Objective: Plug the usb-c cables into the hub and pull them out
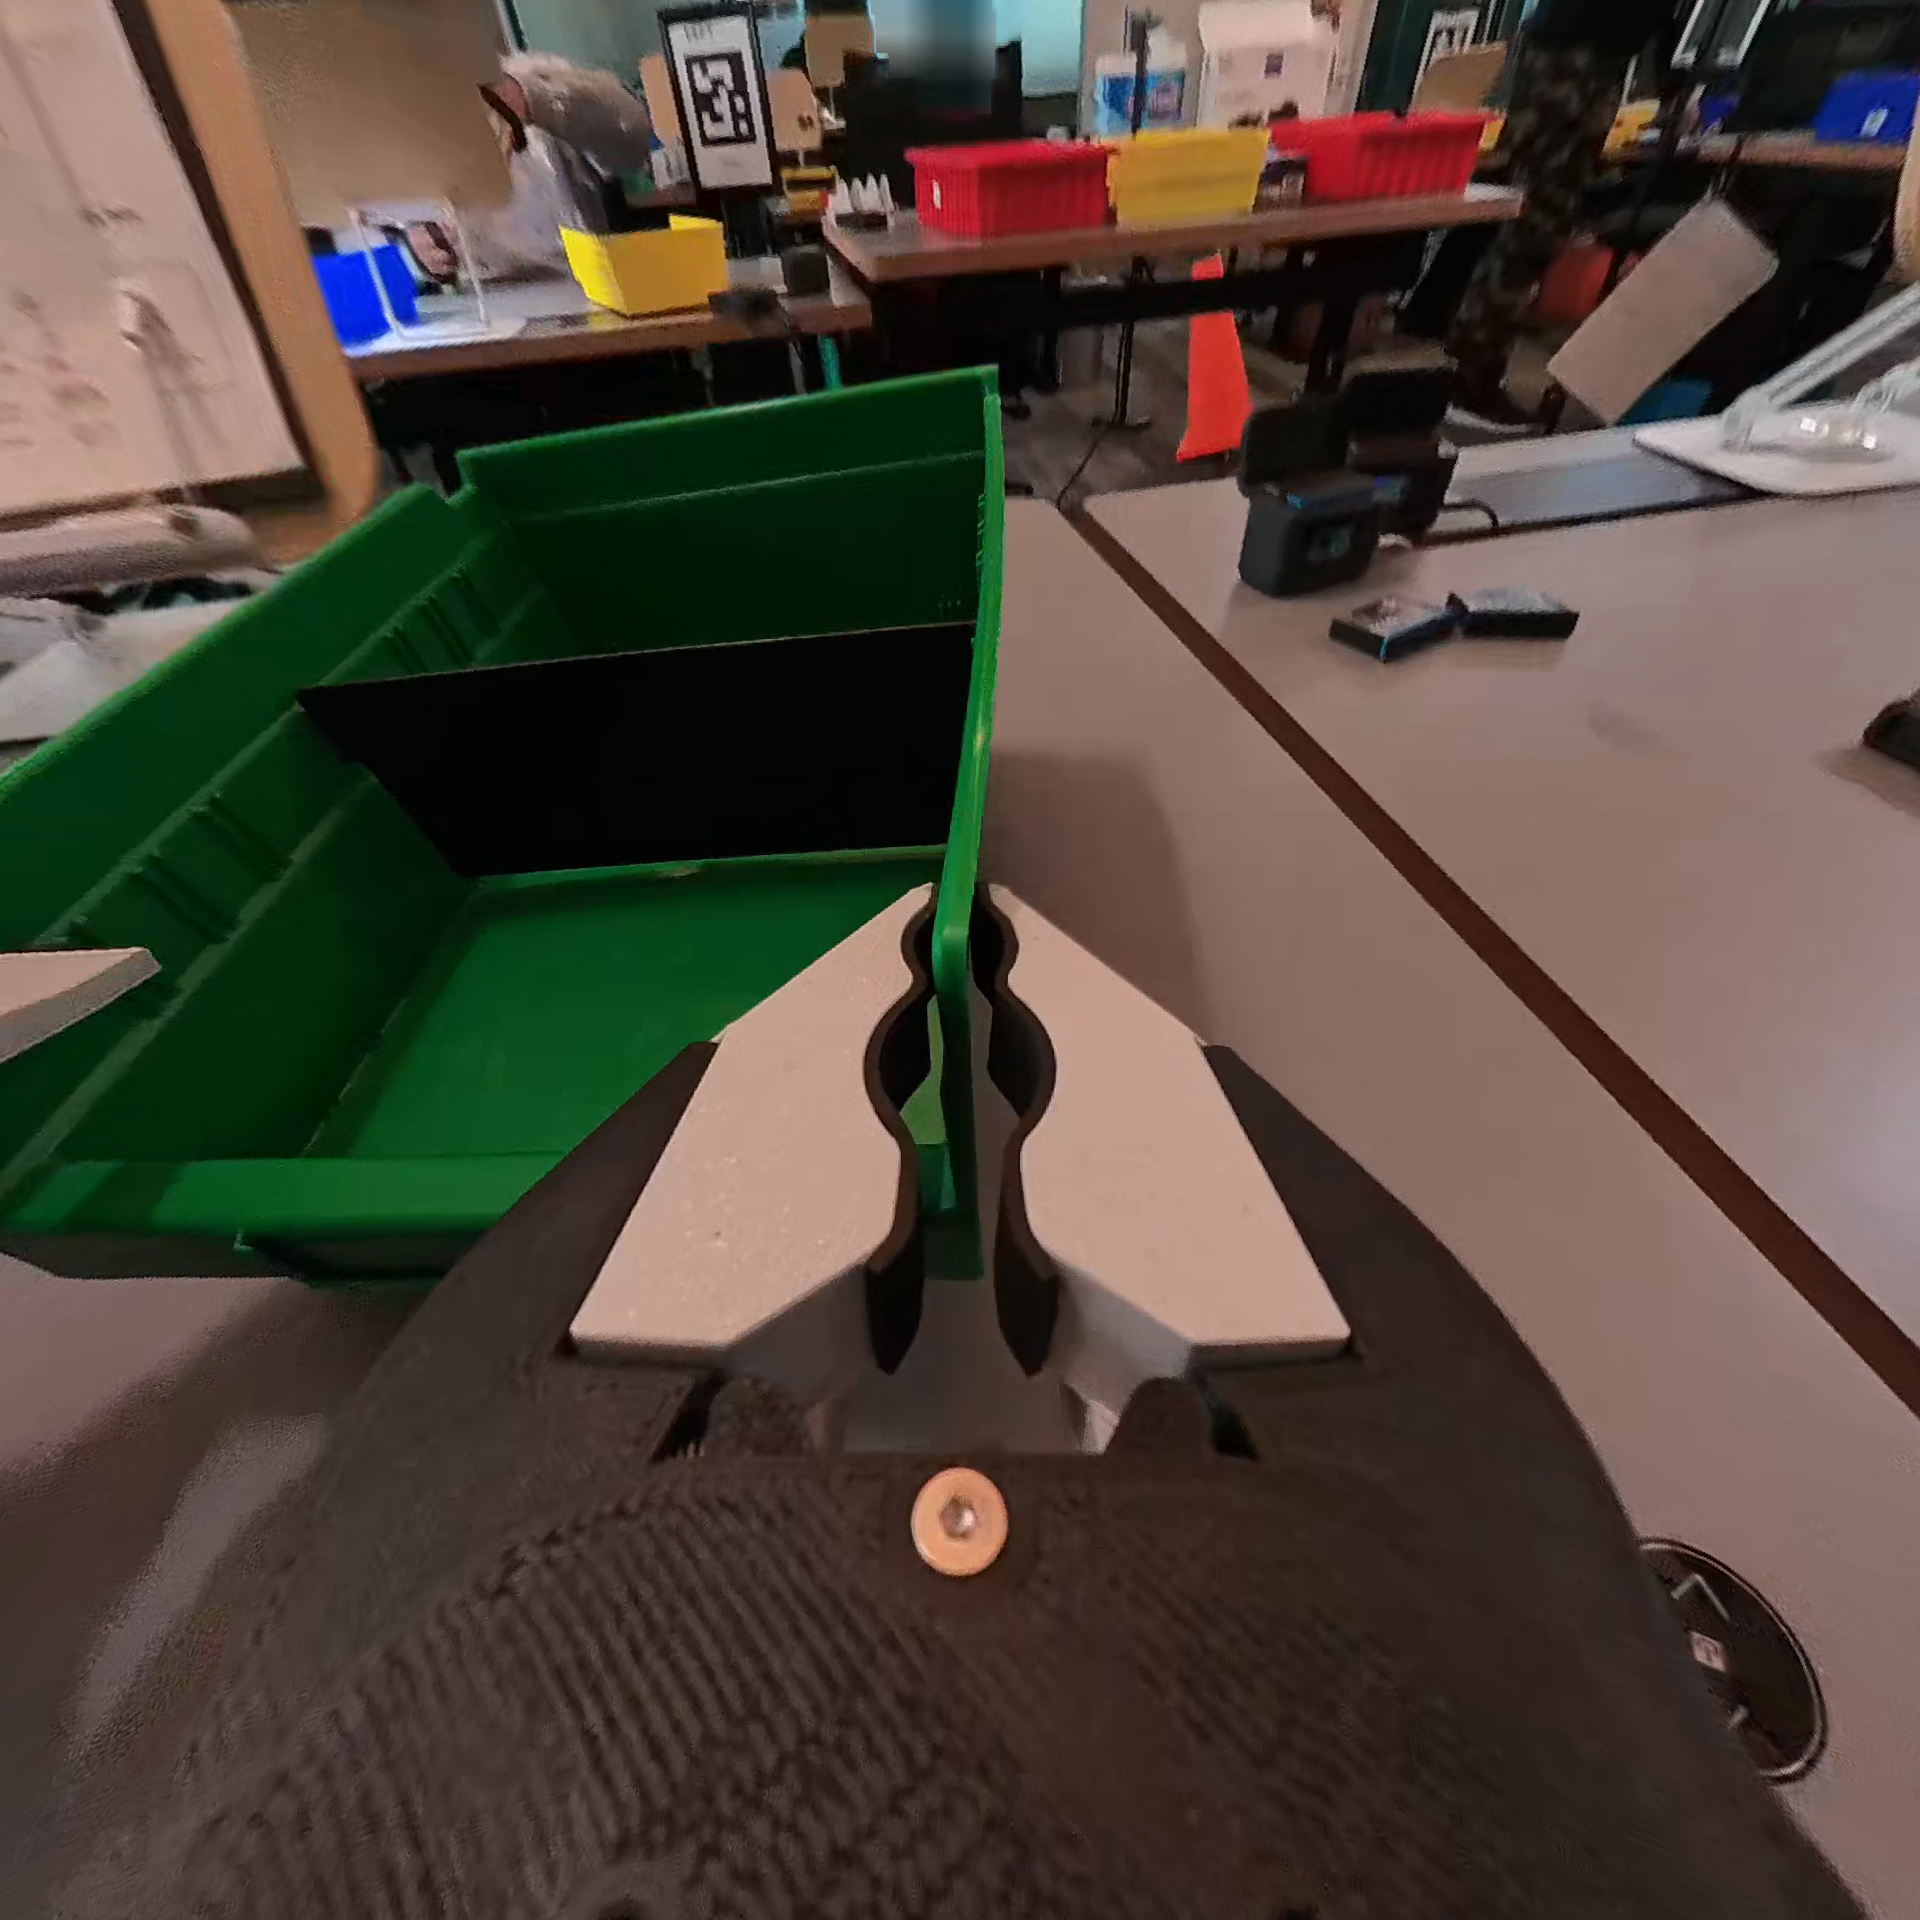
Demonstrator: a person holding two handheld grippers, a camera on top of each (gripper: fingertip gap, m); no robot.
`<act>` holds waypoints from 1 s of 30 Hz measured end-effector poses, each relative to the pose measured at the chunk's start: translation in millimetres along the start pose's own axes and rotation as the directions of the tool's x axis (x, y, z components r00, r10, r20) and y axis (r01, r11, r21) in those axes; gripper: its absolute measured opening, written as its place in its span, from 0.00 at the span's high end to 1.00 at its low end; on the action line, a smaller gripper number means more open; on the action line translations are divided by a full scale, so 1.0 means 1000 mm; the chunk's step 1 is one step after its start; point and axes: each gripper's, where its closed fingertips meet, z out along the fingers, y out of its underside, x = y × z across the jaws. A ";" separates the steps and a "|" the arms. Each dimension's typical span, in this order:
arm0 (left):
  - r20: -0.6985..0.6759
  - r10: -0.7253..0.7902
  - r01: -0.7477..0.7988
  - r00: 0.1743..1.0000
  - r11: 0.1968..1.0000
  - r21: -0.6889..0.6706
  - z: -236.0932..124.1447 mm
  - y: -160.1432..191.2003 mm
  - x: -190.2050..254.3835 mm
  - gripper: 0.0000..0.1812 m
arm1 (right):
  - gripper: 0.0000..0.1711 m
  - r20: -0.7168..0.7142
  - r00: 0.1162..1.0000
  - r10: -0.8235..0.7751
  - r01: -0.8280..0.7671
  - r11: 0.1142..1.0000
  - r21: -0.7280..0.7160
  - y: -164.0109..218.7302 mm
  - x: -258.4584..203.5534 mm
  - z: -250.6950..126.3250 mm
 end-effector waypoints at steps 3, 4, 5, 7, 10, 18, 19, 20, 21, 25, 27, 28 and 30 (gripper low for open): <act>-0.017 0.005 -0.006 1.000 0.997 -0.080 0.017 0.021 0.016 0.83 | 0.99 -0.018 0.999 0.038 -0.038 0.999 -0.027 0.029 0.021 0.009; -0.020 0.013 -0.014 1.000 0.998 -0.062 0.020 0.021 0.020 0.83 | 0.99 -0.009 0.998 0.058 -0.058 0.998 -0.032 0.033 0.024 0.012; -0.013 0.015 -0.015 1.000 0.999 -0.052 0.021 0.020 0.021 0.83 | 0.99 0.004 0.998 0.064 -0.064 0.997 -0.034 0.032 0.026 0.013; -0.055 0.017 -0.021 0.998 0.998 -0.066 0.023 0.020 0.031 0.80 | 0.98 -0.034 0.999 0.031 -0.032 0.999 -0.034 0.032 0.035 0.013; -0.131 0.077 -0.090 0.988 0.992 -0.093 0.017 0.017 0.034 0.71 | 0.93 -0.022 1.000 -0.015 0.015 1.000 0.003 0.026 0.035 0.015; 0.159 0.224 -0.239 0.962 0.968 0.082 -0.140 -0.064 -0.133 0.58 | 0.55 -0.069 0.982 -0.178 0.188 0.964 0.188 -0.046 0.034 -0.032; 0.251 0.209 -0.227 0.945 0.973 0.044 -0.163 -0.062 -0.173 0.57 | 0.55 -0.038 0.985 -0.167 0.172 0.960 0.222 -0.055 0.026 -0.038; 0.333 0.182 -0.194 0.925 0.981 0.002 -0.185 -0.055 -0.213 0.55 | 0.55 0.004 0.989 -0.149 0.143 0.956 0.255 -0.063 0.016 -0.043; 0.401 0.155 -0.153 0.903 0.988 -0.037 -0.206 -0.044 -0.248 0.53 | 0.55 0.054 0.990 -0.129 0.109 0.953 0.284 -0.070 0.003 -0.047; 0.506 0.034 0.079 0.862 0.977 -0.199 -0.258 0.037 -0.331 0.45 | 0.57 0.269 0.952 -0.145 0.052 0.944 0.326 -0.083 -0.069 -0.054; 0.495 -0.014 0.167 0.869 0.949 -0.268 -0.262 0.082 -0.342 0.45 | 0.57 0.358 0.918 -0.171 0.061 0.953 0.297 -0.076 -0.108 -0.051; 0.498 -0.016 0.184 0.867 0.939 -0.291 -0.261 0.100 -0.347 0.52 | 0.57 0.411 0.895 -0.174 0.056 0.958 0.283 -0.072 -0.128 -0.052; 0.385 -0.158 0.233 0.909 0.960 -0.156 -0.250 0.096 -0.335 0.65 | 0.57 0.513 0.844 -0.158 0.026 0.966 0.256 -0.065 -0.164 -0.055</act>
